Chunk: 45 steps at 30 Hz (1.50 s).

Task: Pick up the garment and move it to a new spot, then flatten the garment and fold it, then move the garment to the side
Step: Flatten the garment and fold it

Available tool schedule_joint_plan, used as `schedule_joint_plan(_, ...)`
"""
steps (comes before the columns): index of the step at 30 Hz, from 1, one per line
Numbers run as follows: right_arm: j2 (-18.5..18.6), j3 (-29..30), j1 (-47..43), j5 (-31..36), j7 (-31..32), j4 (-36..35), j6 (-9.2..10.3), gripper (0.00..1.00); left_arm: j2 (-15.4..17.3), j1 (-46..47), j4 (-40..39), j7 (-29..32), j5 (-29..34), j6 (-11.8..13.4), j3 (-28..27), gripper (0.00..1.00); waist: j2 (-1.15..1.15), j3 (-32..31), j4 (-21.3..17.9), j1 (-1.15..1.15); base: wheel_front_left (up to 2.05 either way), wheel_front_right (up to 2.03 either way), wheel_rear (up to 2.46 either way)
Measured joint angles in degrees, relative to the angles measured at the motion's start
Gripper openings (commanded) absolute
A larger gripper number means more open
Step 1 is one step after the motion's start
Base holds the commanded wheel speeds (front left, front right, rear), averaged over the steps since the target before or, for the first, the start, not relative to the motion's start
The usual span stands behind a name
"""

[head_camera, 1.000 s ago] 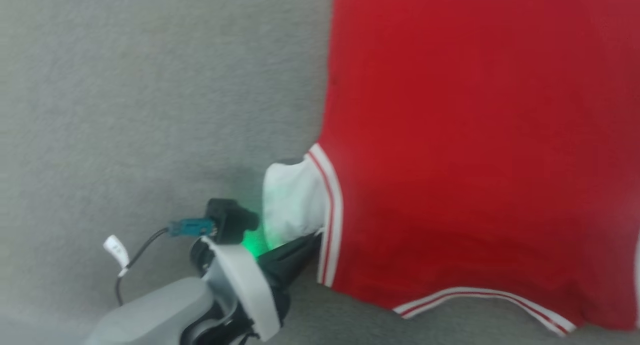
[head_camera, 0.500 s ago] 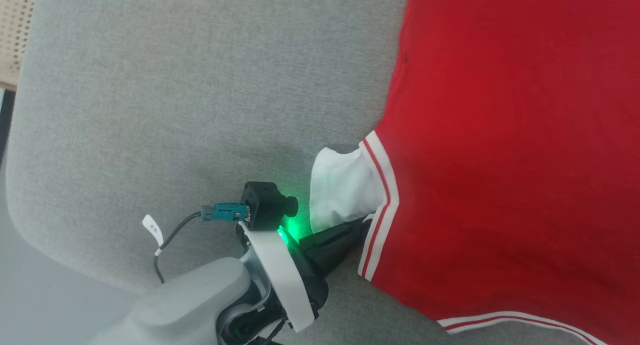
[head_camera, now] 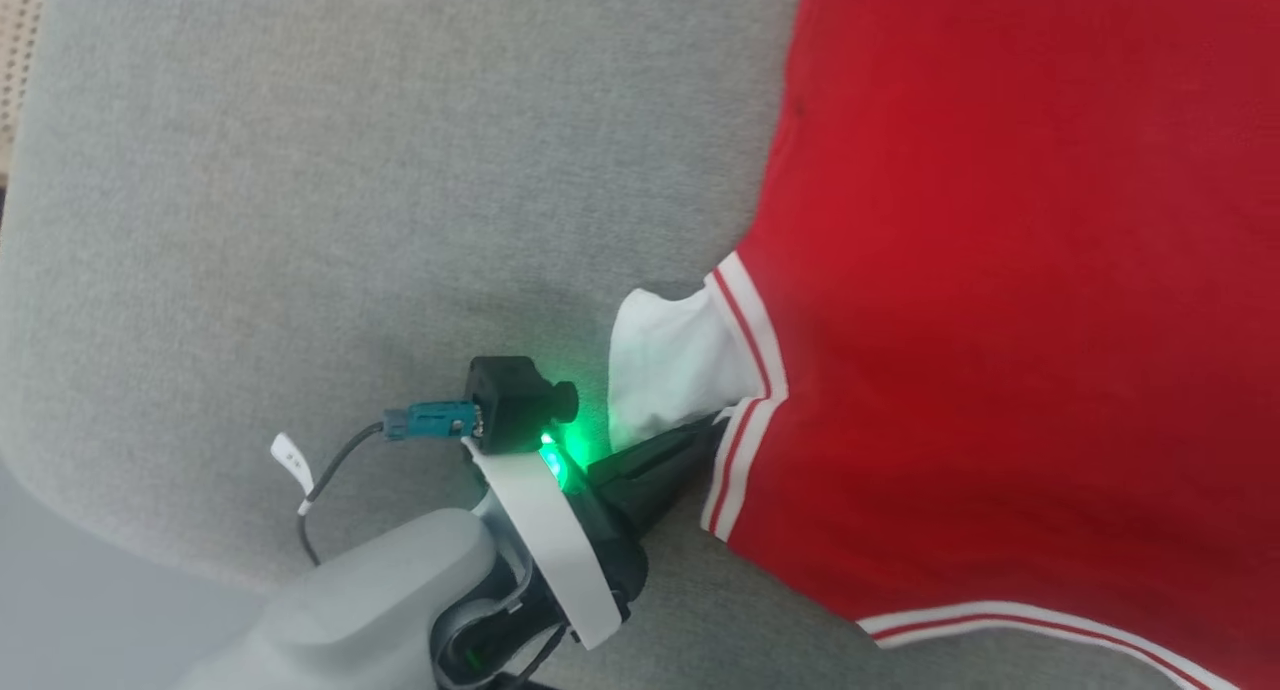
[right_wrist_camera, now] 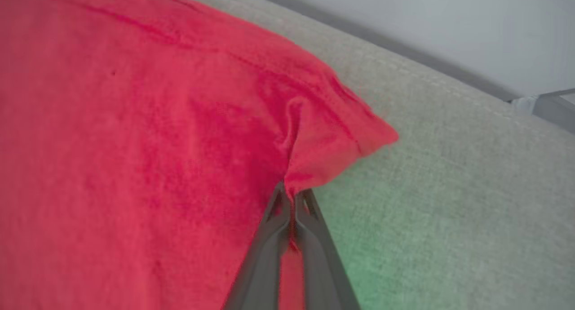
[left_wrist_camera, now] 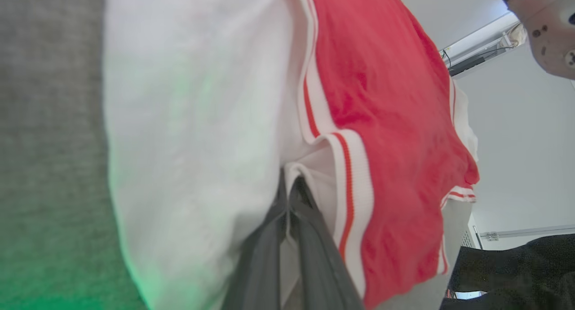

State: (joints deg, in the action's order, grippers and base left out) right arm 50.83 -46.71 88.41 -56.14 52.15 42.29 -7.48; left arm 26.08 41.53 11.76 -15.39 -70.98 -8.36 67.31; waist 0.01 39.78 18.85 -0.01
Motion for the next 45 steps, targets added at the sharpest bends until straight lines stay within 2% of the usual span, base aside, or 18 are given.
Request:
schedule_joint_plan(3,3.9,-1.3,-5.2,-4.7,0.3,-8.0,-0.01,0.0,0.3,-1.4,0.8,-0.3,0.2,0.0,-1.1,0.0,0.0,-2.0,-1.2,0.0,0.0,0.0,0.0)
schedule_joint_plan(10,18.0,-3.3,-22.3,-16.9,-1.6,-28.8,-0.01,0.0,2.7,-6.2,1.3,-0.3,-0.1,0.1,-5.2,0.0,-0.01,-7.0,-5.4,0.0,0.0,0.0,0.0)
schedule_joint_plan(16,28.9,-6.5,-37.4,-23.5,-9.3,-42.1,-0.01,0.0,4.6,-10.9,0.2,-0.1,0.4,1.5,-9.8,0.0,-0.01,-10.4,-9.4,0.0,0.0,0.0,0.0)
schedule_joint_plan(18,30.5,-8.6,-42.4,-24.6,-12.1,-45.3,-0.01,0.0,4.8,-12.3,-0.3,0.0,0.9,2.1,-11.3,0.0,-0.01,-11.4,-10.4,0.0,0.0,0.0,0.0)
schedule_joint_plan(24,32.2,-14.7,-56.2,-26.0,-22.2,-51.5,-0.01,0.0,4.6,-15.5,-0.4,0.2,1.7,2.4,-14.9,0.0,-0.01,-14.2,-11.7,0.0,0.0,0.0,0.0)
schedule_joint_plan(30,32.3,-16.8,-62.8,-24.8,-30.6,-51.4,-0.07,0.0,4.5,-16.0,-0.3,0.2,2.5,2.2,-15.7,0.0,-0.01,-14.8,-11.7,0.0,0.0,0.0,0.0)
schedule_joint_plan(31,32.0,-16.6,-63.2,-23.6,-31.8,-51.2,-0.07,0.25,4.5,-16.2,-0.3,0.2,2.5,2.1,-15.8,0.0,-0.01,-14.9,-11.8,0.01,0.0,0.0,0.0)
schedule_joint_plan(32,31.6,-16.2,-63.4,-22.8,-33.1,-50.9,-0.09,0.76,4.6,-16.3,-0.3,0.2,2.5,2.1,-15.9,0.0,-0.01,-14.9,-12.0,0.0,0.0,0.0,0.0)
schedule_joint_plan(33,31.4,-16.0,-63.5,-22.0,-33.8,-51.0,-0.1,1.0,4.8,-16.5,-0.3,0.2,2.5,2.1,-15.9,0.0,-0.01,-15.0,-12.2,0.01,0.0,0.0,0.0)
schedule_joint_plan(38,31.9,-12.8,-63.8,-21.1,-38.0,-54.4,-0.07,1.0,5.0,-16.8,-0.3,0.2,2.5,2.0,-16.1,0.0,-0.01,-15.6,-12.8,0.01,0.0,0.0,0.0)
schedule_joint_plan(40,32.1,-8.7,-63.3,-22.4,-38.5,-56.2,-0.07,1.0,4.9,-17.6,-0.7,0.2,2.5,2.0,-16.7,0.0,-0.01,-15.9,-12.8,0.01,0.0,0.0,0.0)
schedule_joint_plan(45,32.2,2.6,-58.1,-22.4,-34.7,-53.3,-0.01,1.0,3.5,-17.9,-0.8,0.2,3.4,1.8,-16.5,0.0,-0.01,-15.9,-11.4,0.01,0.0,0.0,0.0)
